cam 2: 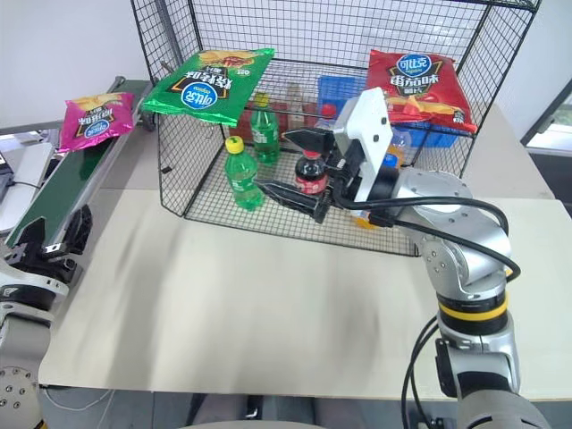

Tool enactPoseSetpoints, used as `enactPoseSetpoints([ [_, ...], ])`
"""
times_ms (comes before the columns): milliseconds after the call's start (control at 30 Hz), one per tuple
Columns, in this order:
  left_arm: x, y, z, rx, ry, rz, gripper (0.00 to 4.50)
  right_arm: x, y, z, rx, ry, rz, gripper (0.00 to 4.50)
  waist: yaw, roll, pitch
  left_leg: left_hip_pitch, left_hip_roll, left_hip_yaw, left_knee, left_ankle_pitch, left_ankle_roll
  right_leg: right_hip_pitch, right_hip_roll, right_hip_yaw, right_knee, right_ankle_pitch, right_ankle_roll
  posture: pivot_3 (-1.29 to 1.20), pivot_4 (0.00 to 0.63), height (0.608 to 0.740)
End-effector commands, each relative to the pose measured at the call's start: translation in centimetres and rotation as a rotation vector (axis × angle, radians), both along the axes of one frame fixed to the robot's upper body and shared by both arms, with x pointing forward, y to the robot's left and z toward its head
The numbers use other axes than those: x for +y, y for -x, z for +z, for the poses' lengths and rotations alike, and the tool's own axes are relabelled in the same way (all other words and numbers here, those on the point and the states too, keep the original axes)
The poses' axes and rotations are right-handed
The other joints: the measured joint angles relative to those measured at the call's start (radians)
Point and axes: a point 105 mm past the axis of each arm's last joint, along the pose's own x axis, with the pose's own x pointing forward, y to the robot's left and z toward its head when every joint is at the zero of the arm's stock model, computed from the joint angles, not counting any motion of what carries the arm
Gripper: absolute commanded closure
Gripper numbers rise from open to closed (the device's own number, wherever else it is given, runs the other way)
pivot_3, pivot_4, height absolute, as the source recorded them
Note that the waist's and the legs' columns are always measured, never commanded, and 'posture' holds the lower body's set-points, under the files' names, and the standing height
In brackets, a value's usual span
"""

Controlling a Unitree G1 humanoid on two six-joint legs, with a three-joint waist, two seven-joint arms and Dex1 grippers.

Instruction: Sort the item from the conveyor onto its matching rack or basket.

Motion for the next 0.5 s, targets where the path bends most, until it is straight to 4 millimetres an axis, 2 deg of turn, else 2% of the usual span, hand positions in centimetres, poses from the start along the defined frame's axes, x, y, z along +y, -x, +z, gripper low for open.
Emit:
enactPoseSetpoints([
  [33, 0.2, 0.5, 0.6, -0.076, 0.188, 0.046, 0.12, 0.8, 1.1, 1.4, -0.051, -0.009, 0.090, 0.00, 0.001, 0.000, 0.000, 0.000, 0.000, 0.000, 0.000, 0.000, 0.000, 0.000, 0.000, 0.000, 0.000, 0.000, 0.000, 0.00, 0.150, 0.740],
  [200, 1.6, 0.9, 0.4, -0.114, 0.404, 0.129, 0.12, 1.3, 1.6, 1.7, -0.057, 0.014, 0.146, 0.00, 0.000, 0.000, 0.000, 0.000, 0.000, -0.001, 0.000, 0.000, 0.000, 0.000, 0.000, 0.000, 0.000, 0.000, 0.000, 0.00, 0.150, 0.740],
  [433, 4.7, 0.7, 0.5, -0.146, 0.573, 0.200, 0.12, 1.5, 1.7, 1.9, -0.063, 0.015, 0.157, 0.00, 0.002, 0.000, 0.000, 0.000, 0.000, -0.001, 0.000, 0.000, 0.000, 0.000, 0.000, -0.002, 0.001, 0.000, 0.000, 0.00, 0.150, 0.740],
  [500, 5.2, 0.6, 0.0, -0.095, 0.567, 0.206, 0.12, 1.5, 1.7, 1.9, -0.065, 0.012, 0.153, 0.00, 0.002, 0.000, 0.000, 0.000, 0.000, -0.001, 0.000, 0.000, 0.000, 0.000, 0.000, -0.002, 0.001, 0.000, 0.000, 0.00, 0.150, 0.740],
])
